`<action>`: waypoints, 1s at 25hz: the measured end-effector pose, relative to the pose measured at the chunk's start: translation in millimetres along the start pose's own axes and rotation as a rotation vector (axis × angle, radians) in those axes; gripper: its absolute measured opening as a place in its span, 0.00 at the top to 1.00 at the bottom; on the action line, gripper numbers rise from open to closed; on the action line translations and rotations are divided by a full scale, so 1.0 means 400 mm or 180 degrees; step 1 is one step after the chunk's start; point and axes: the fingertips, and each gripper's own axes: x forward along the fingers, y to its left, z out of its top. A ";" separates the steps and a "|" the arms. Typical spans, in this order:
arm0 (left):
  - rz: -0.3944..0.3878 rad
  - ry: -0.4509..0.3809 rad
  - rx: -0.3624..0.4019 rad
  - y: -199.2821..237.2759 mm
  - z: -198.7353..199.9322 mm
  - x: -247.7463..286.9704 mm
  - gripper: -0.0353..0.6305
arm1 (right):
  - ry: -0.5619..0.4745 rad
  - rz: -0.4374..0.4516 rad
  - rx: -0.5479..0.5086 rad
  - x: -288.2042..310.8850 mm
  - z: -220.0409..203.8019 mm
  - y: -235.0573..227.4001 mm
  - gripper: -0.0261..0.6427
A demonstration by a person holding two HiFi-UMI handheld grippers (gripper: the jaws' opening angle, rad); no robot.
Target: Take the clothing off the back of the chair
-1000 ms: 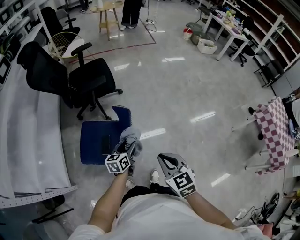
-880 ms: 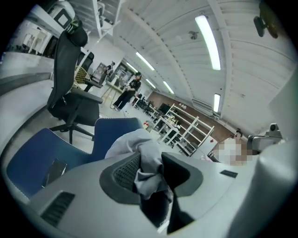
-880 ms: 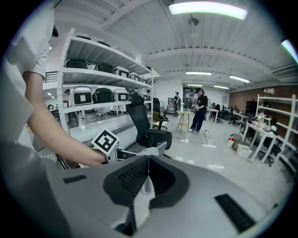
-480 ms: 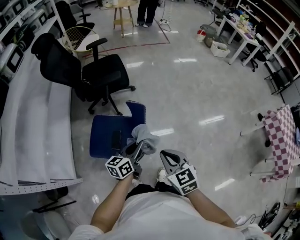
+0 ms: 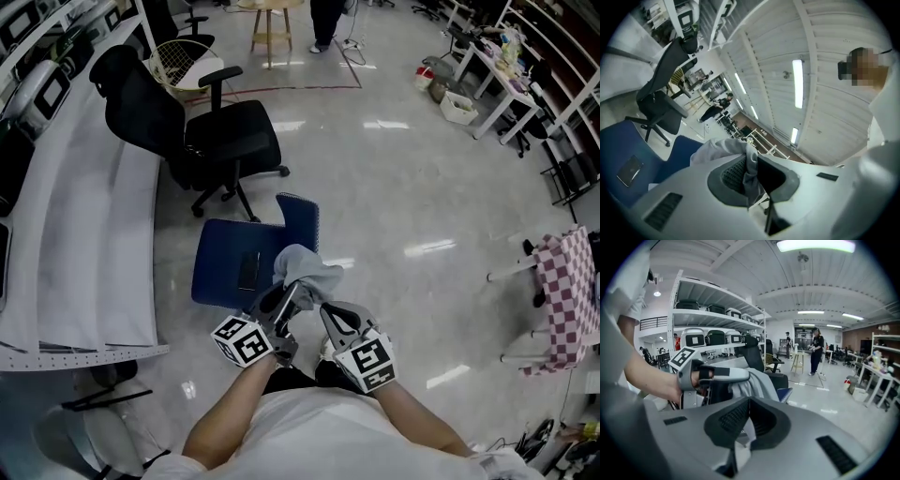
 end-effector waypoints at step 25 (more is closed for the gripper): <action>-0.0043 -0.0430 0.0036 -0.284 -0.155 -0.154 0.87 | -0.0305 0.0201 -0.0177 -0.280 -0.122 0.156 0.94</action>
